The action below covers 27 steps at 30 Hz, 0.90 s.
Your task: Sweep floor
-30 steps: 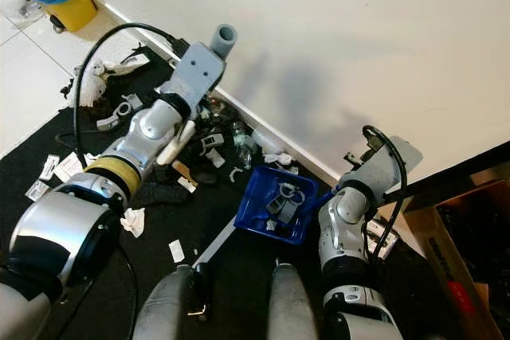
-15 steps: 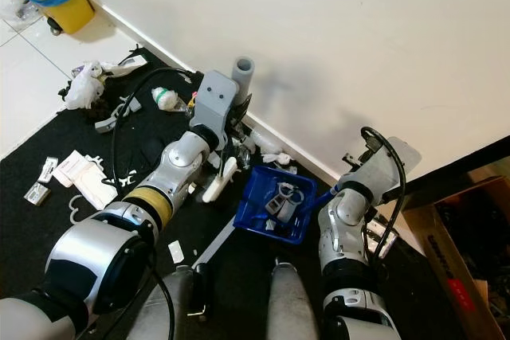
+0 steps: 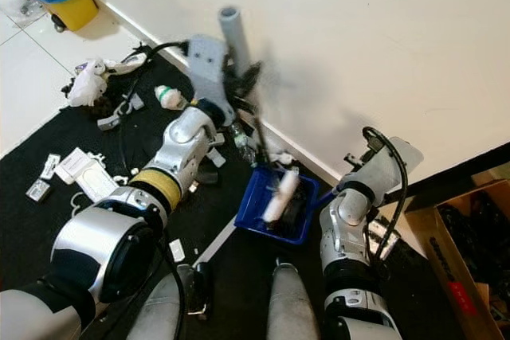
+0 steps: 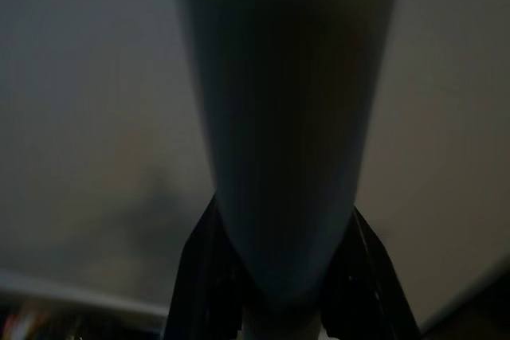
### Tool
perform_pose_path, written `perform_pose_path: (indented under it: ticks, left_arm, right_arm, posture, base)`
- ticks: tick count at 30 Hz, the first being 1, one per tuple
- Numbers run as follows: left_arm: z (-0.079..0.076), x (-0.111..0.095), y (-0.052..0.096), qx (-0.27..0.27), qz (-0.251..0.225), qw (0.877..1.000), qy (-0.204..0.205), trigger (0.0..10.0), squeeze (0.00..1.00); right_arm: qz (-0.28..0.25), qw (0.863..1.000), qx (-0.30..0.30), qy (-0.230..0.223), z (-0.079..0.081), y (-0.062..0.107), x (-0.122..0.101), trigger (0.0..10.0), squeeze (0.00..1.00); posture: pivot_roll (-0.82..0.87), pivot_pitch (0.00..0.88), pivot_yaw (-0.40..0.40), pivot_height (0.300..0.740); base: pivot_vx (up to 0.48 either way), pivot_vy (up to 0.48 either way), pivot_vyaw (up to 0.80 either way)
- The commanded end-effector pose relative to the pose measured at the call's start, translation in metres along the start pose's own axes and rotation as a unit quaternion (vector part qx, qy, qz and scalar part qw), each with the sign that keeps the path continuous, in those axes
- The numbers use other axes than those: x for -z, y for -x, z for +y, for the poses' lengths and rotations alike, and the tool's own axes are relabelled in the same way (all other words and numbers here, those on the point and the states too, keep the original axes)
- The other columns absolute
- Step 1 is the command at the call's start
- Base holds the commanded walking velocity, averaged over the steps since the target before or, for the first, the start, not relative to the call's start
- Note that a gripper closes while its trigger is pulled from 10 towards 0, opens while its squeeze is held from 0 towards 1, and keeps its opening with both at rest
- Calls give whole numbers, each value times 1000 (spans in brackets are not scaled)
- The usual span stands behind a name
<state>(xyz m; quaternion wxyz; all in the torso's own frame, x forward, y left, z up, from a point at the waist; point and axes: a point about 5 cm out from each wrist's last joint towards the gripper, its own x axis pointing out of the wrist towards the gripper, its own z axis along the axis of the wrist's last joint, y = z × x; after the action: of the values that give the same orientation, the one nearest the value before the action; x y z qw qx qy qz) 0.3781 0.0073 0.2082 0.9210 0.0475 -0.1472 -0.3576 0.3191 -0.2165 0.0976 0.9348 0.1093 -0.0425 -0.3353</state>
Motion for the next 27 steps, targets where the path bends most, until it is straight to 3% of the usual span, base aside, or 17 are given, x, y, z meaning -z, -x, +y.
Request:
perform_pose_path:
  ticks: [1,3,4,5,6,12,19,21,22,24,27]
  left_arm:
    - [-1,-10,-5,16,-12,999,-37,10000,0]
    - [30,-8,7,-28,6,998,-47,10000,0]
    - [39,-8,12,-43,11,998,-51,10000,0]
    - [39,-8,12,-43,11,998,-51,10000,0]
    - [57,-8,20,-65,24,995,-72,10000,0]
    - [83,-6,38,-79,61,988,-117,10000,0]
    - [101,-19,43,-70,57,991,-103,10000,0]
    - [111,-25,47,-77,64,984,-148,10000,0]
    - [111,-25,47,-77,64,984,-148,10000,0]
    - [119,-28,52,-103,72,973,-193,10000,0]
    - [122,-27,55,-117,76,968,-208,10000,0]
  right_arm:
    - [42,999,21,28,-16,7,21,10000,0]
    - [42,998,20,29,-16,6,21,10000,0]
    - [42,999,19,29,-17,6,20,10000,0]
    - [42,999,19,29,-17,6,20,10000,0]
    - [40,999,14,32,-15,3,19,10000,0]
    - [34,999,2,37,-12,-1,13,10000,0]
    - [32,999,0,40,-13,-4,12,10000,0]
    - [32,999,-2,40,-12,-4,12,10000,0]
    - [32,999,-2,40,-12,-4,12,10000,0]
    - [34,999,-4,41,-11,-4,13,10000,0]
    - [34,999,-6,41,-10,-4,13,10000,0]
  posture:
    - [-125,360,59,740]
    - [-131,348,52,740]
    - [-133,345,48,740]
    - [-133,345,48,740]
    - [-142,344,35,740]
    - [-159,342,14,740]
    - [-156,331,5,740]
    - [-151,325,2,740]
    - [-151,325,2,740]
    - [-153,326,1,740]
    - [-157,326,0,740]
  base:
    - [0,0,0]
    - [0,0,0]
    - [0,0,0]
    - [0,0,0]
    - [0,0,0]
    - [0,0,0]
    - [0,0,0]
    - [0,0,0]
    - [0,0,0]
    - [0,0,0]
    - [0,0,0]
